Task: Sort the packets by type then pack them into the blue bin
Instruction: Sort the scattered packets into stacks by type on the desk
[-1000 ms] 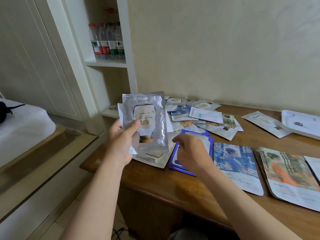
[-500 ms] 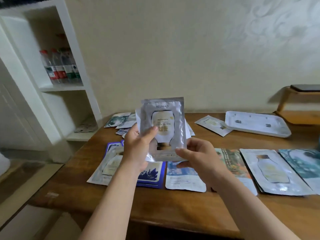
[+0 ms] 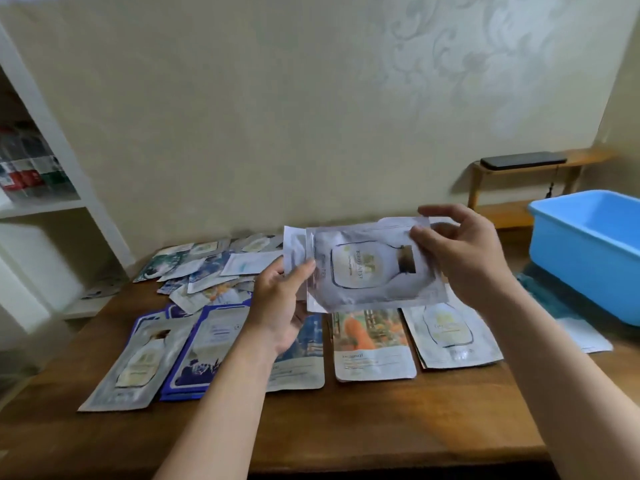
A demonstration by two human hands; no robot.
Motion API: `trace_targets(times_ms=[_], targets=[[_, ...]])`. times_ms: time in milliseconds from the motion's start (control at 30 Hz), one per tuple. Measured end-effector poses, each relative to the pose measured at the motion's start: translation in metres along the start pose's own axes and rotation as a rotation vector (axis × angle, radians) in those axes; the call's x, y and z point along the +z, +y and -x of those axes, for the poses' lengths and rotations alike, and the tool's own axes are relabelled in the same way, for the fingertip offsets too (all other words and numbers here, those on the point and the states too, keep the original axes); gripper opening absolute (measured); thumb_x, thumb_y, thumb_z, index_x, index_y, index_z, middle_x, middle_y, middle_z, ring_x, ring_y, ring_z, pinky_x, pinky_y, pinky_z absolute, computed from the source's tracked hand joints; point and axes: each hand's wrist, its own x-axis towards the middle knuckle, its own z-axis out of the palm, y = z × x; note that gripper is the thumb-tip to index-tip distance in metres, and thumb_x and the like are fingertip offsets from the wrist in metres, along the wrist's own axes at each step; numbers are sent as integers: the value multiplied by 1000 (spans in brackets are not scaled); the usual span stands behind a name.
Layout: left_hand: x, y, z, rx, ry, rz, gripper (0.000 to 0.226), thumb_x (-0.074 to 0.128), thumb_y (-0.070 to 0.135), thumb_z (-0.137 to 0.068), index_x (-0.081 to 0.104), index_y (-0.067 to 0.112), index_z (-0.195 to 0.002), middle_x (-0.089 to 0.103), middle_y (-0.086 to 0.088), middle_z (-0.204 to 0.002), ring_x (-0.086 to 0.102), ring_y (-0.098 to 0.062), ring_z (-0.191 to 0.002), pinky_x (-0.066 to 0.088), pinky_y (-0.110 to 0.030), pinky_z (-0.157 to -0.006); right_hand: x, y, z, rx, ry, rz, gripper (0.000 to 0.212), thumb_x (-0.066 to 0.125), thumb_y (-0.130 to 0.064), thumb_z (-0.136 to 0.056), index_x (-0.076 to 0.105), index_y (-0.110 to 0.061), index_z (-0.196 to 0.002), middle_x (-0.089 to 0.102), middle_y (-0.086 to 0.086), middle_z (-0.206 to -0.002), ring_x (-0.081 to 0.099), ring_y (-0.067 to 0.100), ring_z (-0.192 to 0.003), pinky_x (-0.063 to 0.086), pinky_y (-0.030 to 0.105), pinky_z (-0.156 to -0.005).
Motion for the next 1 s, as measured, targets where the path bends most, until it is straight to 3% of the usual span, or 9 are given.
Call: trace_targets(times_ms=[100, 200, 300, 400, 467, 567, 667, 767, 1000], targets=[[8, -3, 0, 3, -68, -66, 35, 78, 16, -80, 69, 7, -112, 75, -23, -110, 73, -38, -95, 59, -46, -78, -9, -7, -5, -26, -51, 65, 32, 77, -12, -89, 66, -20, -118, 77, 10, -85, 75, 31, -77, 64, 46, -70], [11, -6, 2, 16, -111, -120, 28, 77, 0, -86, 68, 6, -111, 75, -22, -111, 73, -40, -103, 60, -51, -86, -4, -4, -5, -30, -100, 90, 30, 78, -15, -88, 66, -20, -115, 78, 9, -85, 76, 29, -75, 64, 47, -68], [6, -7, 4, 64, -51, -102, 25, 69, -9, -89, 66, 5, -109, 77, -19, -105, 75, -34, -97, 62, -44, -78, -1, 2, -4, 21, -149, -8, 29, 78, -22, -86, 65, -14, -112, 77, 17, -90, 74, 32, -77, 62, 52, -71], [-2, -4, 5, 98, 2, -44, 27, 65, -13, -89, 65, 6, -108, 78, -16, -100, 77, -29, -91, 62, -40, -73, 0, 8, 0, 192, -390, -217, 39, 76, -16, -78, 63, -2, -112, 72, 29, -102, 73, 38, -82, 62, 49, -71], [-7, -2, 5, 110, 23, -37, 25, 67, -11, -89, 64, 7, -106, 79, -14, -99, 77, -28, -91, 61, -39, -72, 5, 17, 4, 188, -533, -109, 39, 76, -3, -79, 64, 1, -116, 71, 29, -105, 71, 41, -91, 60, 49, -80], [-17, 5, 6, 108, 42, -38, 19, 75, 5, -88, 65, 11, -103, 79, -13, -96, 76, -28, -84, 51, -41, -75, 11, 25, 4, 141, -445, -38, 24, 70, 12, -83, 65, 4, -106, 67, 23, -87, 66, 33, -75, 58, 39, -68], [-36, 16, 8, 100, 43, 18, 14, 65, 2, -95, 66, 11, -105, 77, -15, -102, 76, -33, -86, 60, -43, -67, 6, 19, -2, 177, -317, -189, 24, 67, 11, -84, 65, 3, -106, 67, 13, -82, 64, 21, -66, 55, 26, -53], [-62, 24, 12, 90, 90, 93, 20, 65, 4, -92, 63, 8, -111, 74, -18, -109, 75, -39, -91, 63, -40, -56, 6, 15, -9, 198, -220, -309, 29, 66, 8, -84, 67, -1, -111, 71, 9, -86, 68, 20, -70, 61, 30, -57], [-123, 33, 27, 116, 152, 155, 37, 73, 13, -86, 63, 12, -121, 74, -15, -116, 73, -40, -104, 64, -40, -59, 58, 12, -11, 207, -259, -346, 33, 71, -1, -70, 67, -6, -103, 74, 3, -81, 69, 14, -61, 54, 25, -47]])
